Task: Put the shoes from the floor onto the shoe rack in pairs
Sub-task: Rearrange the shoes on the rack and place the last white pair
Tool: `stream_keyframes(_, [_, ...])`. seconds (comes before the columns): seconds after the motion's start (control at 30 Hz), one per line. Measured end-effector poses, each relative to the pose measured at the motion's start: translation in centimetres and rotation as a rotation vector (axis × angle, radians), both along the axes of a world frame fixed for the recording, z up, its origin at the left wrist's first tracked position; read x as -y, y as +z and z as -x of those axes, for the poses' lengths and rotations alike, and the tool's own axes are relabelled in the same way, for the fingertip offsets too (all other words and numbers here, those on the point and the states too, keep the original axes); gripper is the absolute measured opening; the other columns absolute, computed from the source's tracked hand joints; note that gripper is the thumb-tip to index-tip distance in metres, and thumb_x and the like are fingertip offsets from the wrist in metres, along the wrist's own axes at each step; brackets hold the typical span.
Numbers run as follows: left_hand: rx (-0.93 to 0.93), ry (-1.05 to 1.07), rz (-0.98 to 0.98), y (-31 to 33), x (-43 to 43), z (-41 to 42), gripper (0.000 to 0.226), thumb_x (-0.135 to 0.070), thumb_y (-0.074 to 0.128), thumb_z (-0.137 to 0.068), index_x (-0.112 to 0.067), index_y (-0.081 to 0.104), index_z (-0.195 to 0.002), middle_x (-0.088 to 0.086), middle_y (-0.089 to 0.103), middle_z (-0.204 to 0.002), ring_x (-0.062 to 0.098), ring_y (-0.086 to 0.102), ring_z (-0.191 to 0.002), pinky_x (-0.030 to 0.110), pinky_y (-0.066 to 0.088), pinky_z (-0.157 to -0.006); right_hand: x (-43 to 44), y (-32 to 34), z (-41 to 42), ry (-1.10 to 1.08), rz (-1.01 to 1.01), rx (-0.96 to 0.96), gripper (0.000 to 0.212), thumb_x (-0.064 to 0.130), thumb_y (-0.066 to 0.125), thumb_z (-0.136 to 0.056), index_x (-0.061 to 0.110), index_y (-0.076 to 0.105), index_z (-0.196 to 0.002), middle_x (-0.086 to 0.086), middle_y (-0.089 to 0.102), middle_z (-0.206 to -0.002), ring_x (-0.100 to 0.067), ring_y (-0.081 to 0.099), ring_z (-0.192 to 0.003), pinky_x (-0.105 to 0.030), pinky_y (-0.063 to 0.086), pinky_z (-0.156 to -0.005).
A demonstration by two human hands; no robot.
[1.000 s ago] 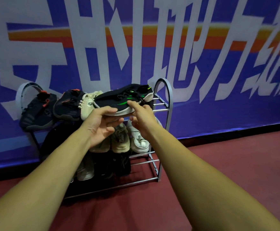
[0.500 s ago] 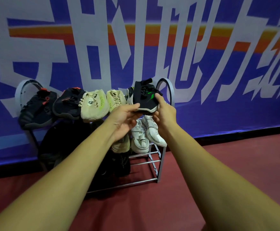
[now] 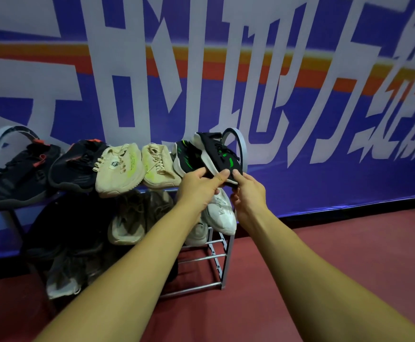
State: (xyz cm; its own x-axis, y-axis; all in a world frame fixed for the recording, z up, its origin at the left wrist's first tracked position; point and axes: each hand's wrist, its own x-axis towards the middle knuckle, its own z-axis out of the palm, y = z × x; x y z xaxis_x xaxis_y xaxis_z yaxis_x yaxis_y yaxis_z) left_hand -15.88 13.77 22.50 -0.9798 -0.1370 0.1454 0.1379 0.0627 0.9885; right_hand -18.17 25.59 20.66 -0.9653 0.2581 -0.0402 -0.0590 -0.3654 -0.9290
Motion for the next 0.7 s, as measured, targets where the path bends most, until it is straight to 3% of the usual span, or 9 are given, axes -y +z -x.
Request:
stream_keyframes(0.07, [-0.006,0.084,0.081,0.1,-0.4,0.3,0.075,-0.059,0.074,-0.069,-0.010,0.061,-0.125,-0.005,0.073,-0.066,0.012,0.068,-0.068,0.032,0.056,-0.070,0.0,-0.2,0.4,-0.017,0.001,0.016,0.040,0.026,0.070,-0.089,0.006,0.063,-0.123,-0.005,0.064,-0.097,-0.010,0.052,-0.067,-0.023,0.039,-0.053])
stream_keyframes(0.17, [-0.051,0.174,0.157,0.3,-0.8,0.7,0.033,-0.045,0.073,-0.081,-0.027,0.064,-0.108,-0.005,0.073,-0.069,0.009,0.071,-0.061,0.026,0.056,-0.062,-0.2,-0.5,1.1,-0.014,0.013,0.030,0.021,0.025,0.072,-0.088,0.009,0.064,-0.099,0.002,0.055,-0.070,-0.011,0.044,-0.058,-0.024,0.036,-0.050])
stream_keyframes(0.27, [-0.060,0.197,0.241,0.2,-1.0,0.7,0.042,-0.047,0.071,-0.084,-0.023,0.064,-0.117,-0.004,0.074,-0.080,0.007,0.070,-0.054,0.031,0.058,-0.074,-0.4,-0.6,1.4,-0.025,0.043,0.044,0.031,0.026,0.070,-0.090,0.012,0.059,-0.115,-0.001,0.056,-0.076,-0.010,0.045,-0.056,-0.022,0.037,-0.047])
stream_keyframes(0.37, [-0.048,0.177,0.210,0.1,-1.0,1.1,0.051,-0.049,0.075,-0.077,-0.021,0.066,-0.118,-0.003,0.075,-0.080,0.008,0.071,-0.055,0.026,0.056,-0.067,-0.7,-0.5,1.7,-0.004,0.112,0.033,0.027,0.018,0.064,-0.094,0.012,0.062,-0.121,-0.003,0.067,-0.083,-0.010,0.047,-0.056,-0.021,0.038,-0.045])
stream_keyframes(0.5, [-0.020,0.132,0.216,0.3,-1.0,1.5,0.061,-0.045,0.081,-0.071,-0.023,0.063,-0.125,-0.003,0.075,-0.070,0.008,0.072,-0.061,0.030,0.059,-0.073,-0.5,-0.5,1.9,0.021,0.172,0.013,0.017,0.015,0.059,-0.097,0.013,0.068,-0.111,-0.004,0.069,-0.086,-0.012,0.048,-0.058,-0.020,0.035,-0.044])
stream_keyframes(0.6, [0.012,0.092,0.102,0.0,-0.7,1.7,0.048,-0.034,0.081,-0.077,-0.017,0.066,-0.120,0.001,0.074,-0.065,0.014,0.070,-0.057,0.026,0.056,-0.062,-0.3,-0.5,1.9,0.024,0.179,0.018,0.011,0.014,0.057,-0.098,0.015,0.067,-0.095,0.000,0.063,-0.074,-0.009,0.043,-0.051,-0.021,0.031,-0.044])
stream_keyframes(0.7, [0.006,0.116,0.100,-0.5,-0.2,2.2,0.038,-0.033,0.077,-0.081,-0.017,0.068,-0.114,0.003,0.073,-0.061,0.018,0.069,-0.055,0.029,0.055,-0.062,-0.2,-0.8,2.5,0.011,0.176,0.034,0.015,0.015,0.058,-0.098,0.011,0.067,-0.109,-0.001,0.060,-0.076,-0.008,0.041,-0.052,-0.021,0.031,-0.044])
